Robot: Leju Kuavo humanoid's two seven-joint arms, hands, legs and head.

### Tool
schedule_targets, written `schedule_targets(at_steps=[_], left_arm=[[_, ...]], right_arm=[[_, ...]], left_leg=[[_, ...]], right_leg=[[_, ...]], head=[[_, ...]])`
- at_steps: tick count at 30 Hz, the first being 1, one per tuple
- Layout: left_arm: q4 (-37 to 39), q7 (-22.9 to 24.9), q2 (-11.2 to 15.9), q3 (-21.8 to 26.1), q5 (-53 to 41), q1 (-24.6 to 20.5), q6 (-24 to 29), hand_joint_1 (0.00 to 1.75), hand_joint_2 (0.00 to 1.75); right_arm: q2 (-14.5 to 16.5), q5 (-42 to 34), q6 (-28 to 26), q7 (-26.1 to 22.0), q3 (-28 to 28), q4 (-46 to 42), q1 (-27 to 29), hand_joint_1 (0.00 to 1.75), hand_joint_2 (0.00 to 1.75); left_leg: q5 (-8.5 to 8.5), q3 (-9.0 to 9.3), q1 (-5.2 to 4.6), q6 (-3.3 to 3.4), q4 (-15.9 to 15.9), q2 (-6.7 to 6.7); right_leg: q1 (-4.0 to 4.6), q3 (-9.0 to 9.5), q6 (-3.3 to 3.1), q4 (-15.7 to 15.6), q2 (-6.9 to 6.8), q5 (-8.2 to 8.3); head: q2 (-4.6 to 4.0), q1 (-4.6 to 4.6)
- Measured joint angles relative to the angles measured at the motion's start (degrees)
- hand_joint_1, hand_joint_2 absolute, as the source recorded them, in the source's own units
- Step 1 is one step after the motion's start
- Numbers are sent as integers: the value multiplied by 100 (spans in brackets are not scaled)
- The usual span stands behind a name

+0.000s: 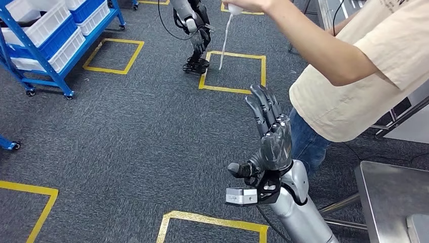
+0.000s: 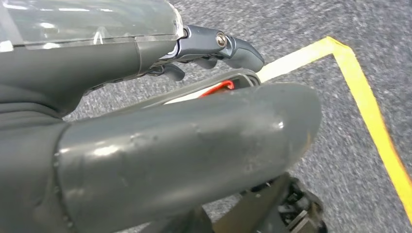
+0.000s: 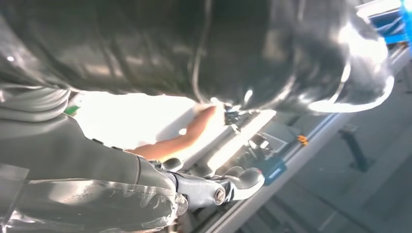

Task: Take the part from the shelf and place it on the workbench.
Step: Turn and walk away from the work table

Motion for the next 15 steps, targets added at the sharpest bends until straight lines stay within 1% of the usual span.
schedule_targets(at_steps=[1, 2, 3, 4, 5, 6, 7, 8, 9, 10, 11, 12, 13, 14, 15], left_arm=[[0, 5, 1, 7, 1, 7, 3, 0, 0], [0, 11, -1, 11, 1, 14, 7, 0, 0], [0, 15, -2, 14, -1, 12, 10, 0, 0], [0, 18, -4, 15, -2, 1, 12, 0, 0], [0, 21, -5, 16, -3, -13, 14, 0, 0], [0, 23, -6, 16, -5, -28, 14, 0, 0], [0, 25, -6, 17, -6, -36, 15, 0, 0], [0, 25, -6, 19, -8, -36, 15, 0, 0], [0, 26, -6, 21, -9, -33, 15, 0, 0], [0, 27, -7, 22, -12, -31, 15, 0, 0], [0, 27, -11, 24, -18, -30, 15, 0, 0], [-1, 26, -19, 24, -26, -36, 16, 0, 0], [-1, 25, -26, 24, -35, -44, 20, 0, 0], [-1, 25, -33, 25, -42, -51, 24, 0, 0], [-1, 26, -37, 27, -46, -52, 30, 0, 0]], right_arm=[[0, 3, -1, 6, 0, -3, -3, 0, 0], [-1, 5, -2, 10, 0, -10, -6, 0, 0], [-3, 5, -4, 14, 0, -22, -7, 0, 0], [-8, 5, -8, 17, 0, -36, -7, 0, 0], [-16, 6, -13, 20, 0, -48, 1, 0, 0], [-29, 6, -17, 21, 0, -57, 15, 0, 0], [-45, 7, -20, 22, 0, -61, 34, 0, 0], [-58, 7, -21, 25, 0, -62, 52, 0, 0], [-69, 7, -22, 27, 0, -64, 63, 0, 0], [-74, 8, -23, 30, 0, -69, 68, 0, 0], [-76, 11, -26, 33, 0, -78, 68, 0, 0], [-81, 14, -29, 36, 0, -90, 69, 0, 0], [-86, 17, -37, 39, 0, -106, 74, 0, 0], [-93, 22, -47, 41, 0, -127, 84, 0, 0], [-99, 28, -58, 44, 0, -149, 96, 0, 0]], left_leg=[[2, -4, -1, 34, -1, -55], [9, -2, 6, 64, -14, -108], [19, 1, 16, 97, -28, -159], [31, 4, 30, 128, -41, -207], [39, 3, 37, 149, -47, -259], [42, -2, 36, 165, -48, -315], [44, -4, 33, 173, -47, -380], [45, -4, 30, 175, -46, -450], [46, -1, 29, 174, -45, -520], [47, 6, 28, 172, -43, -593], [49, 10, 31, 168, -40, -663], [53, 5, 26, 153, -33, -729], [62, -11, 29, 128, -25, -795], [76, -36, 38, 94, -23, -854], [94, -59, 45, 51, -28, -917]], right_leg=[[-4, 16, 22, -8, -38, -9], [-19, 23, 56, 15, 1, -42], [-37, -7, 87, 110, 109, -122], [-51, -95, 112, 317, 261, -263], [-61, -242, 128, 640, 429, -447], [-60, -429, 128, 1020, 535, -632], [-60, -604, 125, 1365, 583, -758], [-60, -716, 118, 1564, 603, -780], [-60, -733, 106, 1558, 616, -688], [-61, -647, 88, 1339, 642, -498], [-64, -485, 65, 967, 726, -263], [-69, -325, 39, 592, 872, -90], [-73, -201, 19, 292, 1004, 22], [-69, -137, 5, 120, 1105, 62], [-59, -125, -8, 69, 1132, 46]], head=[[0, 5], [0, 5], [0, 4], [0, 5], [0, 5], [0, 4], [0, 4], [0, 4], [0, 4], [0, 5], [0, 5], [0, 5], [0, 5], [0, 4], [0, 4]])
